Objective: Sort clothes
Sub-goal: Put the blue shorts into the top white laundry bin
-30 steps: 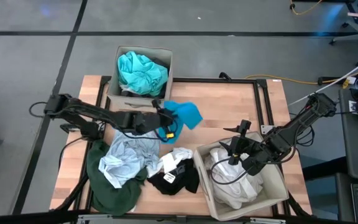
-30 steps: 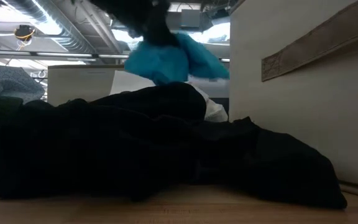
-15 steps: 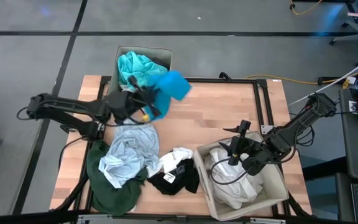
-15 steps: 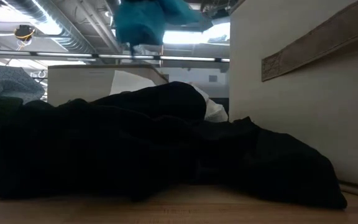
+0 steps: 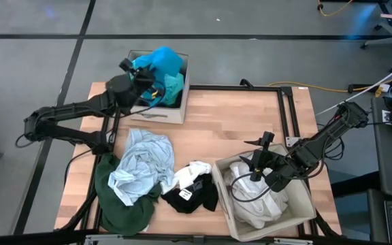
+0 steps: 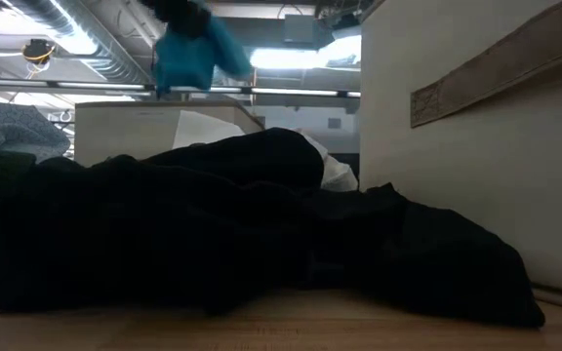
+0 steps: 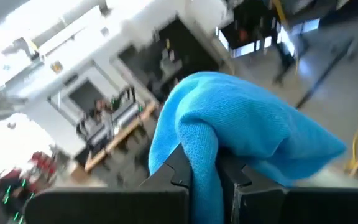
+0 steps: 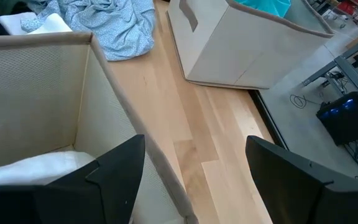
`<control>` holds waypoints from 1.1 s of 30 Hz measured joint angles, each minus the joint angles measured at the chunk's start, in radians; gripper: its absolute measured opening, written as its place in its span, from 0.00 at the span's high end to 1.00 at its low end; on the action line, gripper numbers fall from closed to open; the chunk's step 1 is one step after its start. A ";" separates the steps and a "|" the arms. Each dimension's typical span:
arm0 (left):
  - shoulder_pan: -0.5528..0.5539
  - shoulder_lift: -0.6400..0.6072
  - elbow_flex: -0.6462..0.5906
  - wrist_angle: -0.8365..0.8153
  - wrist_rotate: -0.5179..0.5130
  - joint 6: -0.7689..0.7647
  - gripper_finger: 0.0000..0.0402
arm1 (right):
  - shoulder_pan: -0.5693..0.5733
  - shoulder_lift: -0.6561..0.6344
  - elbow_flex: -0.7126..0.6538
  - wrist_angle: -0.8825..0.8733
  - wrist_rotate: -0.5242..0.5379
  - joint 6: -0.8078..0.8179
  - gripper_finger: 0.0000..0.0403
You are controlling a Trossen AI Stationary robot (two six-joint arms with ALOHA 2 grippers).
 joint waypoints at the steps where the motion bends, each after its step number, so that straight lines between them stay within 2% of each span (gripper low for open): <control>1: 0.025 0.007 0.000 -0.038 0.003 -0.020 0.96 | 0.000 0.000 0.000 0.000 0.000 0.000 0.30; 3: 0.068 0.020 0.000 -0.118 0.041 -0.076 0.96 | 0.000 0.000 0.000 0.000 0.000 0.000 0.30; 8: 0.148 0.075 0.000 -0.332 0.211 -0.241 0.96 | 0.000 0.000 0.000 0.000 0.000 0.000 0.30; 11: 0.178 0.125 0.000 -0.408 0.267 -0.315 0.96 | 0.000 0.000 0.000 0.000 0.000 0.000 0.30; 16: 0.205 0.223 0.000 -0.471 0.299 -0.392 0.96 | 0.000 0.000 0.000 0.001 0.000 0.000 0.30; 21: 0.206 0.282 0.000 -0.478 0.299 -0.389 0.95 | 0.000 0.000 0.000 0.006 -0.008 0.000 0.30; 24: 0.204 0.282 0.001 -0.476 0.300 -0.413 0.88 | 0.000 0.000 0.000 0.006 -0.008 0.000 0.30; 33: 0.190 0.217 0.072 -0.538 0.329 -0.497 0.57 | 0.000 0.000 0.000 0.006 -0.008 0.000 0.30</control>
